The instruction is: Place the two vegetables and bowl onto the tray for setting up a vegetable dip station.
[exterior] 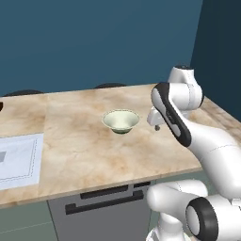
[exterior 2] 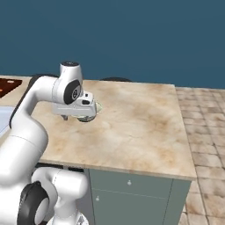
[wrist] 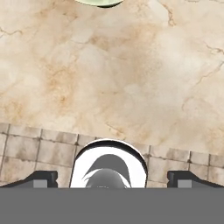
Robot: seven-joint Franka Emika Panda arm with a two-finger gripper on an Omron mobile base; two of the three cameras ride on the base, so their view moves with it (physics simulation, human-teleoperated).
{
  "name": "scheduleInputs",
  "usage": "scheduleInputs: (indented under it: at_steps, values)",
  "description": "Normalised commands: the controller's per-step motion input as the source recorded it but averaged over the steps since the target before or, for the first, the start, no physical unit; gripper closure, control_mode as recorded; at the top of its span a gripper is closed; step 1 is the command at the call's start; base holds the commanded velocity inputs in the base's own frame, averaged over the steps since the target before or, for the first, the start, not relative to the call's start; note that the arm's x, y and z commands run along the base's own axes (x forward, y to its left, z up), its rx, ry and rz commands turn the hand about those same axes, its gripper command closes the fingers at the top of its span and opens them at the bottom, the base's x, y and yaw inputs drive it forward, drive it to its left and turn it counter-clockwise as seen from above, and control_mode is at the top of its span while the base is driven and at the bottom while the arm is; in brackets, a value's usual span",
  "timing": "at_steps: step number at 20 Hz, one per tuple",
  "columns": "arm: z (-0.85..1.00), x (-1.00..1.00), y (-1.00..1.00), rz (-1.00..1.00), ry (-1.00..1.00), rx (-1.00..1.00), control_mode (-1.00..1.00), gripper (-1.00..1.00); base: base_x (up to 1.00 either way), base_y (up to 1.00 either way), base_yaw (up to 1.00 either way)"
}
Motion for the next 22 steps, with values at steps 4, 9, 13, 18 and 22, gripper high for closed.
scheduleInputs:
  at_steps: [4,9,13,18,22]
  values:
    - [0.0,0.0,0.0,0.0,0.0,0.0,1.0,-1.0,0.08,0.06,0.01]
    - [0.0,0.0,0.01,0.01,0.01,0.0,-1.0,-1.0,0.0,0.01,0.0]
    - [0.01,0.21,0.07,0.0,0.11,0.0,-1.0,-1.0,0.0,0.0,0.0]
    - [0.01,0.54,0.17,0.0,0.12,0.0,-1.0,-1.0,0.0,0.0,0.0]
    - [0.0,0.51,0.29,0.0,0.07,0.0,-1.0,-1.0,0.0,0.0,0.0]
